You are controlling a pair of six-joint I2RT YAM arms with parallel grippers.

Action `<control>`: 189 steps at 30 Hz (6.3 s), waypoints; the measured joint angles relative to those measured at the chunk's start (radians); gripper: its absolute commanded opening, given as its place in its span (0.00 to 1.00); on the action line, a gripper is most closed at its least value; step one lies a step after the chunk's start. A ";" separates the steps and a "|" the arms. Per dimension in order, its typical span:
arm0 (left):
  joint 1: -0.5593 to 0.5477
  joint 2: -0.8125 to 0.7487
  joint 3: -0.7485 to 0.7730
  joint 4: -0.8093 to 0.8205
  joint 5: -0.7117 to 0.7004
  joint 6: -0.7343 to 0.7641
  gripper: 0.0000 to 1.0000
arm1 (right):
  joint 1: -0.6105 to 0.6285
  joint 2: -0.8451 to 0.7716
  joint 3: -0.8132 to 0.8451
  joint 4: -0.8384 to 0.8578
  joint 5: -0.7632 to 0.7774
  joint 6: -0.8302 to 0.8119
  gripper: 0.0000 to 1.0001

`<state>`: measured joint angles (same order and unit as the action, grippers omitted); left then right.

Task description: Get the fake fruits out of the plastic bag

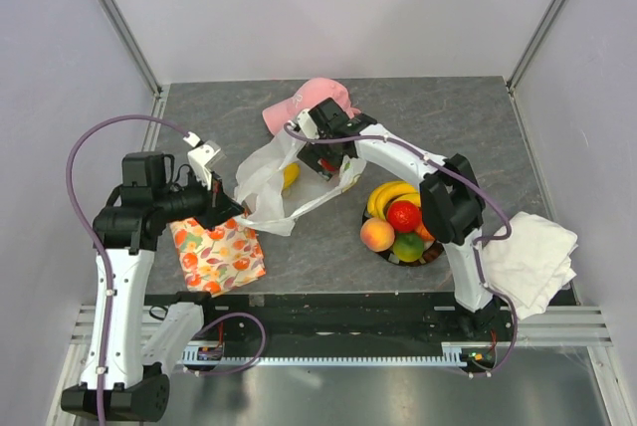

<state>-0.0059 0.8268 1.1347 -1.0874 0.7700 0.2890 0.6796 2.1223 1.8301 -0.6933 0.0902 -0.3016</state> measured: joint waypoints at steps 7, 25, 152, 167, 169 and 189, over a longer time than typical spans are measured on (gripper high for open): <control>-0.003 0.045 0.000 0.032 0.000 0.000 0.02 | -0.010 0.107 0.064 0.000 0.004 0.003 0.98; -0.010 0.005 -0.012 -0.014 -0.066 0.038 0.02 | 0.104 0.029 0.096 -0.003 -0.281 0.237 0.96; -0.041 0.171 0.005 0.140 -0.262 0.014 0.02 | 0.135 -0.004 0.199 -0.227 -0.281 0.223 0.12; -0.041 0.270 0.082 0.211 -0.251 0.014 0.02 | 0.004 -0.756 -0.368 -0.477 -0.307 -0.605 0.05; -0.041 0.270 0.084 0.215 -0.244 0.014 0.02 | -0.098 -0.898 -0.465 -0.482 -0.278 -0.759 0.05; -0.041 0.281 0.084 0.213 -0.219 -0.001 0.02 | -0.599 -1.033 -0.895 -0.547 -0.266 -1.611 0.01</control>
<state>-0.0471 1.1076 1.2182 -0.8742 0.5507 0.2882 0.0807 1.0889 0.9352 -1.2400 -0.1753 -1.9129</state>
